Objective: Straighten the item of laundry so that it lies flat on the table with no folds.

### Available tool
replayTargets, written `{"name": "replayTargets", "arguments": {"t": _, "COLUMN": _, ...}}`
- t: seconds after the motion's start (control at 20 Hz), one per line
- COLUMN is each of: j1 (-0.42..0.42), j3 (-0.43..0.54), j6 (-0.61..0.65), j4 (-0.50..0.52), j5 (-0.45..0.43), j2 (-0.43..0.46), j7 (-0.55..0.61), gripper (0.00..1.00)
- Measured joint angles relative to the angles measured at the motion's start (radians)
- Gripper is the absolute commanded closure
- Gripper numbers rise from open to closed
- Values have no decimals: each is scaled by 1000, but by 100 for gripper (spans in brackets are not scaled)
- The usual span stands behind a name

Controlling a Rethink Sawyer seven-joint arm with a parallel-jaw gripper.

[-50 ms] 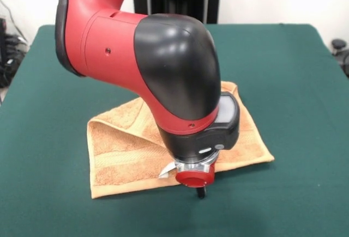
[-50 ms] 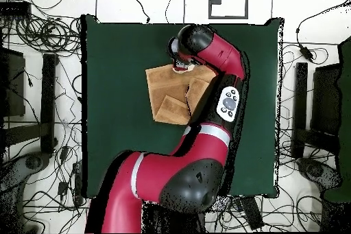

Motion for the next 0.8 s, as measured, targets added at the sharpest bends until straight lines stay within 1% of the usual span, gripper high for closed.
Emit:
{"name": "replayTargets", "arguments": {"t": 0.3, "j1": 1, "j3": -10, "j6": -1, "j4": -9, "j5": 0, "j2": 4, "j7": 1, "gripper": 0}}
{"name": "replayTargets", "arguments": {"t": 0.5, "j1": 8, "j3": -4, "j6": -4, "j4": 43, "j5": -5, "j2": -28, "j7": 1, "gripper": 0}}
{"name": "replayTargets", "arguments": {"t": 0.6, "j1": 16, "j3": 5, "j6": -19, "j4": 114, "j5": -11, "j2": -74, "j7": 1, "gripper": 0}}
{"name": "replayTargets", "arguments": {"t": 0.65, "j1": 23, "j3": 15, "j6": -49, "j4": 207, "j5": -14, "j2": -135, "j7": 1, "gripper": 0}}
{"name": "replayTargets", "arguments": {"t": 0.7, "j1": 24, "j3": 20, "j6": -69, "j4": 256, "j5": -17, "j2": -167, "j7": 1, "gripper": 0}}
{"name": "replayTargets", "arguments": {"t": 0.8, "j1": 24, "j3": 24, "j6": -90, "j4": 305, "j5": -18, "j2": -200, "j7": 1, "gripper": 0}}
